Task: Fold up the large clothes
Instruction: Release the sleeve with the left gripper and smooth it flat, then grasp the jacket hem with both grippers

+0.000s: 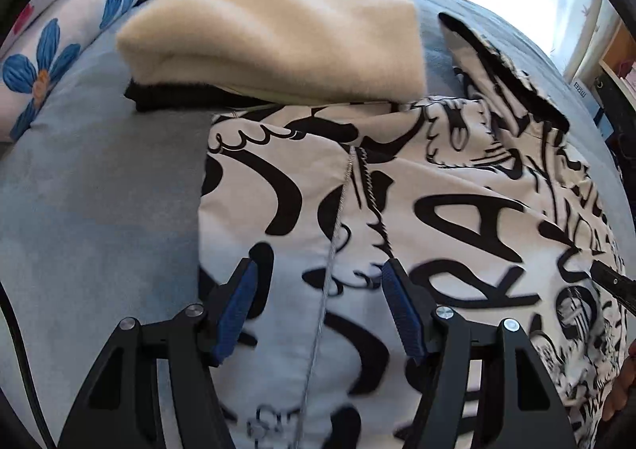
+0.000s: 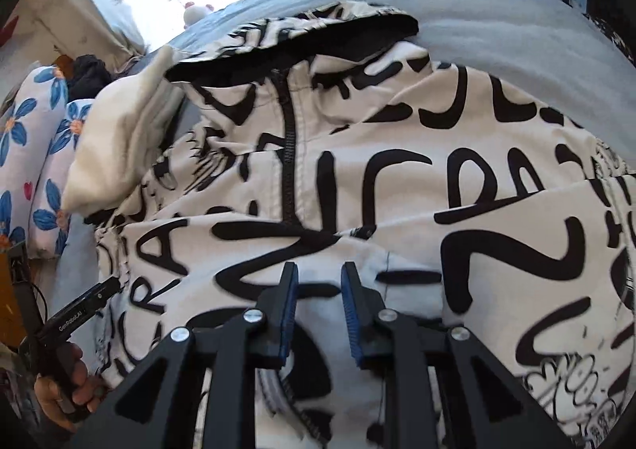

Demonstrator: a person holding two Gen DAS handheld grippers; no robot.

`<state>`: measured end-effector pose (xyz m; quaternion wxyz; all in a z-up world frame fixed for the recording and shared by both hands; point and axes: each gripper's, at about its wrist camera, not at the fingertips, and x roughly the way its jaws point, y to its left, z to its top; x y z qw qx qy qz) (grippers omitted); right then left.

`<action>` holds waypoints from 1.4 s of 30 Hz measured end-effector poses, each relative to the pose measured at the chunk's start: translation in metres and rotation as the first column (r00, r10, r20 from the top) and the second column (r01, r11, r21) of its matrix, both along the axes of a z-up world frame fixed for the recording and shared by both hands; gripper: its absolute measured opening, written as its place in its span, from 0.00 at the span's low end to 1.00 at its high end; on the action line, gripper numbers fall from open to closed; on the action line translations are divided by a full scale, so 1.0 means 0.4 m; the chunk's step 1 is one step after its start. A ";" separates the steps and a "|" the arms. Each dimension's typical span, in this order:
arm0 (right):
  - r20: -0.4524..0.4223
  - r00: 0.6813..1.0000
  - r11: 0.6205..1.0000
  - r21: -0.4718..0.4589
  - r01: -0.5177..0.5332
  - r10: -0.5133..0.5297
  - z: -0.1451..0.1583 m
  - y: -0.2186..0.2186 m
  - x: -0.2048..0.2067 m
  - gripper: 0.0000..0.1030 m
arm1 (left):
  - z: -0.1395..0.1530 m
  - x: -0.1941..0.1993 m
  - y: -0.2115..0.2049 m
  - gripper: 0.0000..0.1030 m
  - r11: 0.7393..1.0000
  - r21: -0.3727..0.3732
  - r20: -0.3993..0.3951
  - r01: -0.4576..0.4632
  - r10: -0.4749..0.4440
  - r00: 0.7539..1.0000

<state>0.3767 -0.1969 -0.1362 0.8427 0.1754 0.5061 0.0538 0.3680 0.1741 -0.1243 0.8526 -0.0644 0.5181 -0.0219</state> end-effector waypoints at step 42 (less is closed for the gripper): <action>0.268 0.963 0.984 -0.171 0.041 0.006 0.293 -0.141 -0.714 0.39 | 0.375 -0.654 -0.027 0.64 0.990 0.105 0.219 0.090 -0.111 0.969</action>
